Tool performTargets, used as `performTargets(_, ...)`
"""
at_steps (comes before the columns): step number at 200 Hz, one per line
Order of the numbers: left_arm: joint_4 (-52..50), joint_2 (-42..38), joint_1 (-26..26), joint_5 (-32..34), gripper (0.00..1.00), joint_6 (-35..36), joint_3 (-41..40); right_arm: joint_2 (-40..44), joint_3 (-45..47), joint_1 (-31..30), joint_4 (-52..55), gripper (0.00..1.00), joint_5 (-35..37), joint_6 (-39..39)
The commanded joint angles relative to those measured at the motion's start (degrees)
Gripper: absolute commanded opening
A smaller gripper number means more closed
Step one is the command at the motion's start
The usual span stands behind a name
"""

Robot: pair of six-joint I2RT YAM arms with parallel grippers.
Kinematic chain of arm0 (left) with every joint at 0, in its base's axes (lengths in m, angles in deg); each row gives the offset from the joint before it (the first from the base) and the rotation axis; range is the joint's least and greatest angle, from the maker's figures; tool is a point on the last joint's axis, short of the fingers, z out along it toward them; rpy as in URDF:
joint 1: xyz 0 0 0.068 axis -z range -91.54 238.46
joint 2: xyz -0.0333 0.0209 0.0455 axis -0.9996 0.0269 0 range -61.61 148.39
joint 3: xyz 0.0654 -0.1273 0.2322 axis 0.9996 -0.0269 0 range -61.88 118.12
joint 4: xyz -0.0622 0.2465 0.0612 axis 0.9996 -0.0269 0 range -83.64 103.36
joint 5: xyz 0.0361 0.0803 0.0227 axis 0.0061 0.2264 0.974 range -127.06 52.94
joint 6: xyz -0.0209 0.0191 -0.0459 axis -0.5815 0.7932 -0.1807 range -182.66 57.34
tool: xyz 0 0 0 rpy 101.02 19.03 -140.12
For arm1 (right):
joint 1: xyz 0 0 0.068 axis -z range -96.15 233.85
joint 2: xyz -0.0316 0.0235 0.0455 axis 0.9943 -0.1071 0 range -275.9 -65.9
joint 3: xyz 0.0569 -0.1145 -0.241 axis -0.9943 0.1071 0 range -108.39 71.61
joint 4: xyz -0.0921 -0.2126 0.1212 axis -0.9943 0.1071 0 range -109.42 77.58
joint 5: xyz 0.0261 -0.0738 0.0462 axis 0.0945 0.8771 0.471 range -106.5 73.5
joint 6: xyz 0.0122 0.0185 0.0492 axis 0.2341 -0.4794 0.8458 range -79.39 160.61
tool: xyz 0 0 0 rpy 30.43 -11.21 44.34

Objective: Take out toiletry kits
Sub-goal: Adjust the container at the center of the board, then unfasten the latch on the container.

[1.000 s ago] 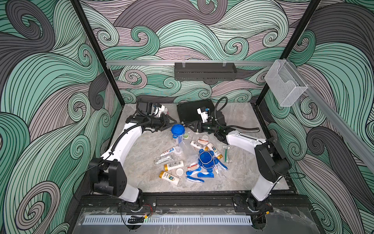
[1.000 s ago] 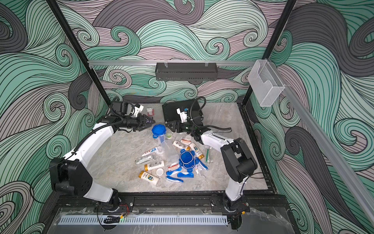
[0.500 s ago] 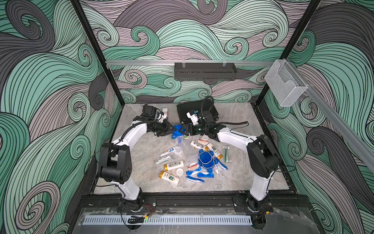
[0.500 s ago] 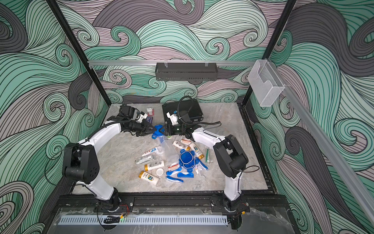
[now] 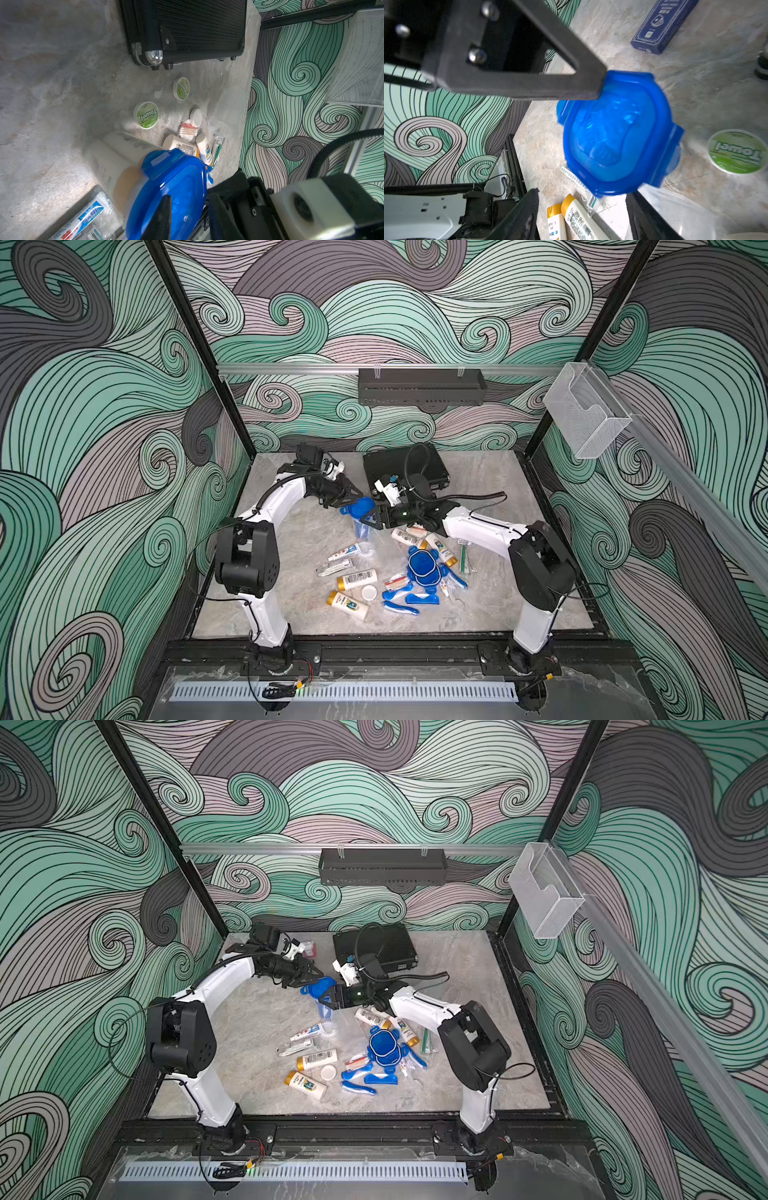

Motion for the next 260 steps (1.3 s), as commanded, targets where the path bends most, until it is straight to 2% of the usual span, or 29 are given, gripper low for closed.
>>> performTargets(1, -5.2, 1.6, -0.55, 0.9, 0.35, 2.23, 2.14, 1.47, 0.02, -1.04, -3.38, 0.68, -3.35, 1.3)
performTargets(30, -7.83, 1.01, -0.95, 0.5, 0.36, 4.18, 4.04, 2.98, 1.28, -0.97, -2.98, 0.69, -1.37, -0.27)
performTargets(54, -7.86, -0.1, -0.91, -3.33, 0.35, 5.52, 4.2, 3.66, 2.3, -0.35, -3.24, 0.69, -1.67, -0.99)
performTargets(82, -9.2, -0.82, -0.93, -10.68, 0.32, 9.72, 4.77, 4.32, 2.87, 0.5, -3.94, 0.68, -3.2, -0.47)
performTargets(111, -7.58, 1.35, -0.91, -22.28, 0.31, 10.57, 4.57, 6.15, 5.69, 1.73, -7.52, 0.68, -4.28, 0.77)
performTargets(139, -7.2, 4.92, -0.91, -23.5, 0.27, 9.98, 4.44, 6.88, 7.08, 2.76, -8.16, 0.68, -4.67, 1.3)
performTargets(178, -7.26, 9.51, -1.12, -21.34, 0.21, 10.0, 3.66, 7.75, 9.11, 2.84, -11.41, 0.67, -5.55, 1.99)
performTargets(260, -5.61, 12.59, -1.2, -19.77, 0.09, 9.87, -0.76, 7.9, 9.93, 2.4, -13.78, 0.67, -4.96, 2.07)
